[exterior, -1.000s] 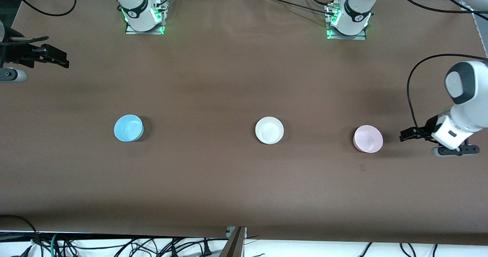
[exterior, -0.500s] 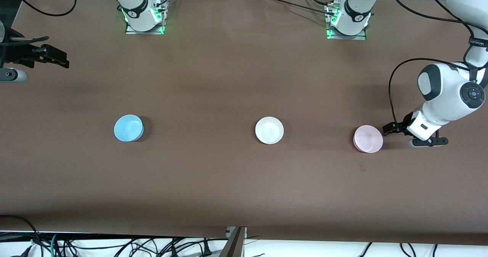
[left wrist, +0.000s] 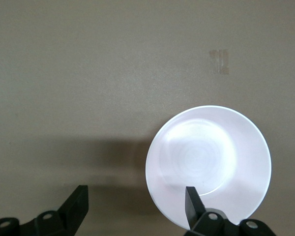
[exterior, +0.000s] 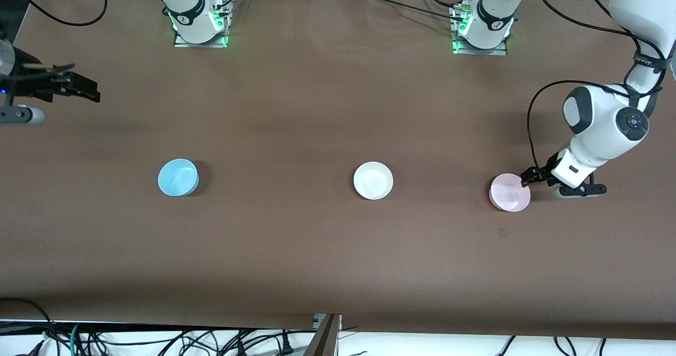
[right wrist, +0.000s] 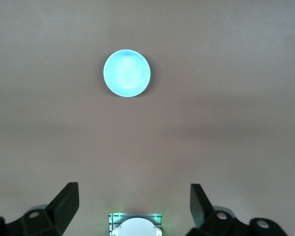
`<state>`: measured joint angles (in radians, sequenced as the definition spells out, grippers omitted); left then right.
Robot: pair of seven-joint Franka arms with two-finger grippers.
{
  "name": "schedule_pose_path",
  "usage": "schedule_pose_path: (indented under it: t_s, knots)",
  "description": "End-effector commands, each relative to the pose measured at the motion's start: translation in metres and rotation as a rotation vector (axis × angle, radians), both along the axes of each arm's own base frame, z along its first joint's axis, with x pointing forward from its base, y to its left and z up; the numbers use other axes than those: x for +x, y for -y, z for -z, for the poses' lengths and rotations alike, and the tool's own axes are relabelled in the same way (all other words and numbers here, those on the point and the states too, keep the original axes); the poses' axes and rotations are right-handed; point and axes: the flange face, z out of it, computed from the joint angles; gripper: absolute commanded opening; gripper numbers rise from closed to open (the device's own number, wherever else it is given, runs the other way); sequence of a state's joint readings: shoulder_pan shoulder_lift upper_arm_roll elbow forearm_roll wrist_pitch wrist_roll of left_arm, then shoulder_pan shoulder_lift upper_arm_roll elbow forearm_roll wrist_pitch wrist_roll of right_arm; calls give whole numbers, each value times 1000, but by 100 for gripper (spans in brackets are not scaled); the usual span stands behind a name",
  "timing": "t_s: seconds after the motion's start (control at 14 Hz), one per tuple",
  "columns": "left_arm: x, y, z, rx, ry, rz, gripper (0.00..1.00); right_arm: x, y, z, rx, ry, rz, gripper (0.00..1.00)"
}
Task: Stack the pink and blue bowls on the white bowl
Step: 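Grasp the pink bowl with the left gripper while the right gripper reaches the blue bowl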
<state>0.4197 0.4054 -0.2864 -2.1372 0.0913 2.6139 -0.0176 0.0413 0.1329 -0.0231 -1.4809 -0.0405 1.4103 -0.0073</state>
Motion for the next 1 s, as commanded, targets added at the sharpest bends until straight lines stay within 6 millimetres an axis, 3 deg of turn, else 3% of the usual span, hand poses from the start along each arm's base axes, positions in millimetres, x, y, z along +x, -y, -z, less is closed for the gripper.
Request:
schedule_pose_path:
  t_s: [0.0, 0.43, 0.64, 0.93]
  knots:
    - [-3, 3, 6, -8, 13, -16, 80, 17, 4, 25, 24, 1, 27, 100]
    - [-3, 6, 17, -15, 21, -13, 69, 66, 3, 125, 25, -28, 26, 100]
    - [-4, 6, 19, -16, 17, -13, 53, 82, 2, 178, 27, -50, 25, 100]
    - [-4, 7, 18, -16, 17, -10, 36, 92, 15, 236, 57, -72, 48, 100]
